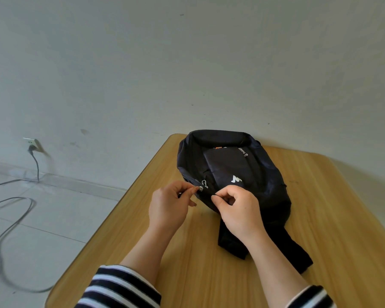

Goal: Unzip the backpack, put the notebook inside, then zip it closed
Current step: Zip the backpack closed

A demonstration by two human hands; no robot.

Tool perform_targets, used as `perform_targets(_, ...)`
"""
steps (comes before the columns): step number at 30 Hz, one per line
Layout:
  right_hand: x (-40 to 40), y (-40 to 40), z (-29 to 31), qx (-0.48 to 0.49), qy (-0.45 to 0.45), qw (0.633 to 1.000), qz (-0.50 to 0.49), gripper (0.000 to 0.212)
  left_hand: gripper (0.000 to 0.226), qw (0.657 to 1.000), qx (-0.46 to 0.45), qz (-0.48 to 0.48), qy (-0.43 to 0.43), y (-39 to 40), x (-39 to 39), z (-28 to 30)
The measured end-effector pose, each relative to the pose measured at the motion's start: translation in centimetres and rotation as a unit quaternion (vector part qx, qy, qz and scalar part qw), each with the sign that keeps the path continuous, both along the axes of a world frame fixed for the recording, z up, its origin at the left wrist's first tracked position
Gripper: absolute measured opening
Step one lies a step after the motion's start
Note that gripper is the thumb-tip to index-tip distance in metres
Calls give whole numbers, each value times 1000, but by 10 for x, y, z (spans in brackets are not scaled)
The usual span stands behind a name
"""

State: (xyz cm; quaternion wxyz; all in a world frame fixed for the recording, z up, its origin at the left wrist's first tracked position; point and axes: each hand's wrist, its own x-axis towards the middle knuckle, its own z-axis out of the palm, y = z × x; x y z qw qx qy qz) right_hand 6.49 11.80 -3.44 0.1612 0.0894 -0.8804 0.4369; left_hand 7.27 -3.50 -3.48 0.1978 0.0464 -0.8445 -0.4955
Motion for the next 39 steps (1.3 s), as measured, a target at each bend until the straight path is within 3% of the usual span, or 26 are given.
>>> perform_targets(4,-1,1,0,-14,-20,1000,-5,10,5,1000,15,15,0,0,-3,-1)
perform_targets(7,-3,-2,4,17,-32,999,3,6,6,1000,8,16,3,3,-3,-2)
perform_targets(12,-8,-16,8,77,-32,996,20,18,8,1000,-1,10,8,5,-4,-6)
perform_targets(15,-12,-17,5,50,-38,998,13,7,9,999,-23,29,3,3,-8,-9)
perform_targets(23,-17,-12,3,-56,-101,993,2,8,11,996,-33,80,-8,-1,-24,-15)
perform_targets(28,-19,-16,4,52,-105,993,26,17,11,995,-67,75,-12,0,-27,-19)
perform_targets(30,-22,-15,1,57,-105,993,21,11,12,994,-79,76,-14,0,-29,-20)
perform_targets(39,-24,-10,-3,-125,-147,981,28,8,15,989,-95,111,-9,-1,-38,-18)
